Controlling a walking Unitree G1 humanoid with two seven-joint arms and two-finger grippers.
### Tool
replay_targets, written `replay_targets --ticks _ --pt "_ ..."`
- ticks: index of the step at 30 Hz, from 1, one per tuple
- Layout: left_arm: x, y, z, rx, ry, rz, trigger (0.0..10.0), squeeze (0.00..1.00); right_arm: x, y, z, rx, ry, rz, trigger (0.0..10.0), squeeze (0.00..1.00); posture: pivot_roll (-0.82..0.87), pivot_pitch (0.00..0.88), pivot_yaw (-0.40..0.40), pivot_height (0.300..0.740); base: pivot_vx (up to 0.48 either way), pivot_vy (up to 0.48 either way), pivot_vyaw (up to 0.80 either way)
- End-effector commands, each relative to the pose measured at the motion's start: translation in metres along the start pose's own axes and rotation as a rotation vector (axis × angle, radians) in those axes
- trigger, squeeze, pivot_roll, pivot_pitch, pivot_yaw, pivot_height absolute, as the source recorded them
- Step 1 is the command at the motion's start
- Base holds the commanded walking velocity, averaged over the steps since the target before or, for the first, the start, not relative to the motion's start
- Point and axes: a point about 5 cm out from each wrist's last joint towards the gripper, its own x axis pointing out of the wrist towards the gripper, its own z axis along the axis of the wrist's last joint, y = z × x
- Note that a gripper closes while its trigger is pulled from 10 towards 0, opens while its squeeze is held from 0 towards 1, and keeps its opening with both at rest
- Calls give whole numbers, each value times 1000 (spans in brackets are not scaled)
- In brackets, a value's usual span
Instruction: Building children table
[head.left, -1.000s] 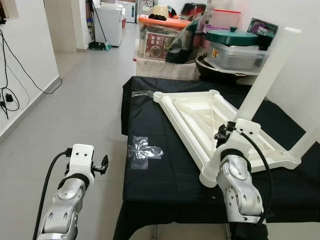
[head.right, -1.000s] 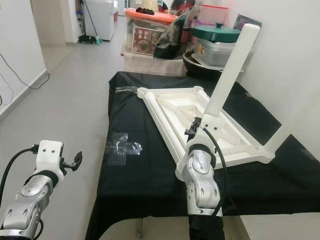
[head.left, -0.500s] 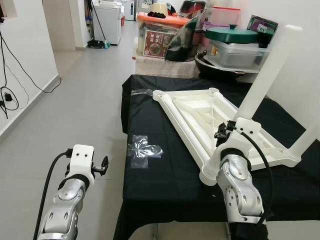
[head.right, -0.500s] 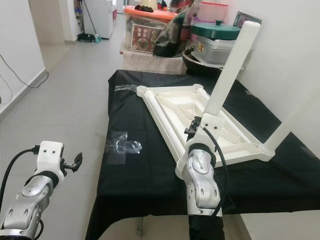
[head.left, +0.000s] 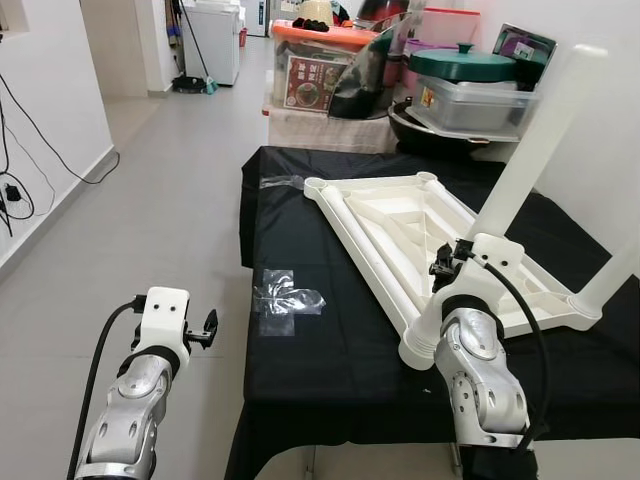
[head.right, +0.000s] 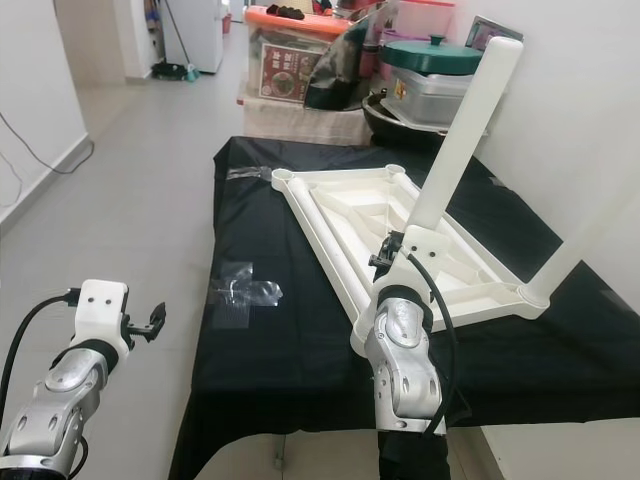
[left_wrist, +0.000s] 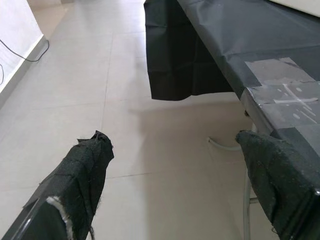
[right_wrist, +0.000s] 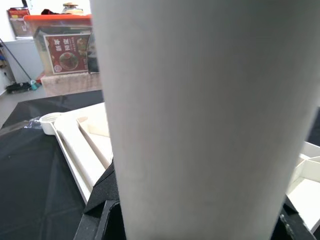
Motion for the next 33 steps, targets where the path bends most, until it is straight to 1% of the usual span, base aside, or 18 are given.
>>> replay_targets --ticks 1,32,33 --pt "1 0 -1 26 5 -8 10000 0 2 -13 -6 2 18 -53 10000 47 31 0 -74 740 0 0 0" --pt "2 -2 -2 25 3 -20 10000 0 0 -6 -1 18 21 5 10000 67 30 0 -76 740 0 0 0" --pt "2 -2 -2 26 3 -20 10000 0 0 -5 1 20 13 8 10000 435 29 0 -77 740 0 0 0"
